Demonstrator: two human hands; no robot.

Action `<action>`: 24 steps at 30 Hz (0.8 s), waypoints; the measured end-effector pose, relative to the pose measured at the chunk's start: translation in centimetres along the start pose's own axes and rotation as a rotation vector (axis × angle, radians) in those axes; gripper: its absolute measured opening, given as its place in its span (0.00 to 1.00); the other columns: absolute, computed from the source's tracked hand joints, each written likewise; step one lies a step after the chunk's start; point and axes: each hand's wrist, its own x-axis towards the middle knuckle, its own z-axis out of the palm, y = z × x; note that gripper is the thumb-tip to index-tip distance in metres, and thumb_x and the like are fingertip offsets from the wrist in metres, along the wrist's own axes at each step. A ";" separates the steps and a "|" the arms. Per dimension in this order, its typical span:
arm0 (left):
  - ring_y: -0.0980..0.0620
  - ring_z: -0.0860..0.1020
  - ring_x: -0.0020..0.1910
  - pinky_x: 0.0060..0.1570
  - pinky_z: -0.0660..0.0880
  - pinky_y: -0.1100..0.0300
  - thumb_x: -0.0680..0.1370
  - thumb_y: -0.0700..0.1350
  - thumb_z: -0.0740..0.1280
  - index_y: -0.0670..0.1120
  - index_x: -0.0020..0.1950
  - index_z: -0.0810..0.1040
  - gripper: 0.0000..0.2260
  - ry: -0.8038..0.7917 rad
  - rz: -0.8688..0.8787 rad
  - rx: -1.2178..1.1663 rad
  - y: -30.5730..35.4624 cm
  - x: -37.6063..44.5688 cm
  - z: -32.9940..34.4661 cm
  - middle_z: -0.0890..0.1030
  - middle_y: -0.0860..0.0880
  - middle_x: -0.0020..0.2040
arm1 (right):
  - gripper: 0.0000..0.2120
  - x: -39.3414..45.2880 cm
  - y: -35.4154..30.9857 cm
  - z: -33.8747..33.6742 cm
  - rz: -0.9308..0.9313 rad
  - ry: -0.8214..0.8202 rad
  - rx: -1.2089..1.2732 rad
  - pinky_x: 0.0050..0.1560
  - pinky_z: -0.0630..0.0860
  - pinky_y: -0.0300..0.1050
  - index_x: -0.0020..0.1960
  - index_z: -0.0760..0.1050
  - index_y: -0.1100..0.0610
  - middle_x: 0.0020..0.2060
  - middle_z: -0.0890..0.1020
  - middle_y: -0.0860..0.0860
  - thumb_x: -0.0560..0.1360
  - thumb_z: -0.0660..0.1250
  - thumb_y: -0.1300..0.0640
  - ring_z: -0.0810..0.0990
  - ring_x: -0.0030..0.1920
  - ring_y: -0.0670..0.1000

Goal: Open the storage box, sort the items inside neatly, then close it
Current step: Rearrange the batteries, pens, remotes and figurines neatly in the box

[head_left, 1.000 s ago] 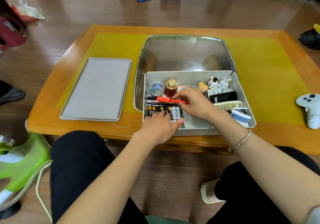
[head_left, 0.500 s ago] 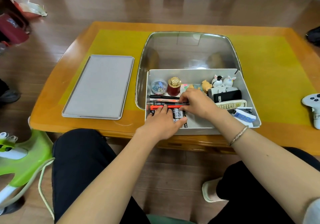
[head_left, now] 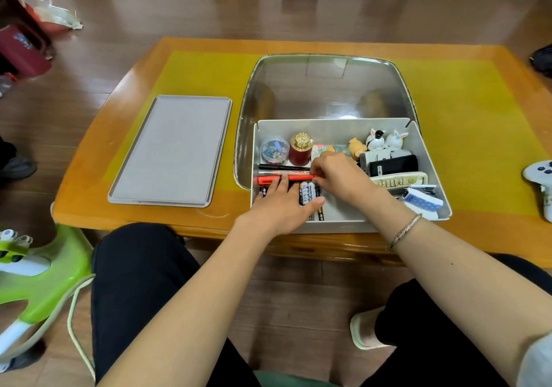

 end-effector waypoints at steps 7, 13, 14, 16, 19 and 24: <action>0.48 0.42 0.78 0.73 0.47 0.42 0.77 0.69 0.45 0.49 0.79 0.49 0.36 -0.029 0.035 0.004 -0.1 0.3 0.0 0.42 0.49 0.79 | 0.06 -0.3 -0.2 -0.1 -0.005 0.004 -0.057 0.48 0.75 0.49 0.50 0.78 0.56 0.48 0.80 0.53 0.74 0.68 0.56 0.78 0.49 0.55; 0.47 0.41 0.78 0.72 0.46 0.40 0.77 0.70 0.45 0.49 0.79 0.50 0.37 -0.029 0.021 0.022 -0.1 0.7 -0.3 0.43 0.48 0.79 | 0.07 -0.7 -0.3 -0.9 -0.021 0.056 -0.017 0.51 0.74 0.51 0.50 0.79 0.57 0.48 0.82 0.54 0.75 0.67 0.55 0.78 0.50 0.56; 0.47 0.40 0.77 0.72 0.45 0.40 0.77 0.70 0.45 0.49 0.79 0.51 0.37 -0.017 0.026 0.022 -0.1 0.8 -0.2 0.43 0.48 0.79 | 0.07 -0.9 -0.1 -1.3 -0.022 0.086 -0.001 0.51 0.74 0.51 0.50 0.80 0.57 0.47 0.82 0.54 0.75 0.67 0.56 0.79 0.50 0.56; 0.47 0.39 0.77 0.73 0.43 0.41 0.77 0.70 0.45 0.49 0.79 0.51 0.37 -0.006 0.038 0.022 -0.2 0.9 -0.1 0.44 0.48 0.79 | 0.06 -1.5 0.8 -2.3 -0.006 0.155 0.030 0.50 0.73 0.48 0.48 0.80 0.58 0.45 0.83 0.54 0.75 0.68 0.57 0.79 0.49 0.56; 0.47 0.38 0.77 0.73 0.41 0.41 0.77 0.69 0.44 0.49 0.79 0.51 0.36 -0.022 0.040 0.036 -0.2 1.0 0.0 0.43 0.49 0.79 | 0.04 -2.6 2.7 -4.0 0.055 0.247 0.068 0.47 0.73 0.47 0.47 0.80 0.58 0.43 0.83 0.54 0.74 0.68 0.58 0.79 0.46 0.57; 0.41 0.59 0.73 0.68 0.62 0.44 0.82 0.54 0.57 0.43 0.73 0.65 0.23 0.223 0.104 0.148 -0.1 1.4 -1.2 0.62 0.42 0.74 | 0.03 -4.5 5.3 -5.8 0.112 0.322 0.104 0.43 0.71 0.44 0.46 0.80 0.57 0.42 0.82 0.52 0.74 0.69 0.59 0.74 0.40 0.49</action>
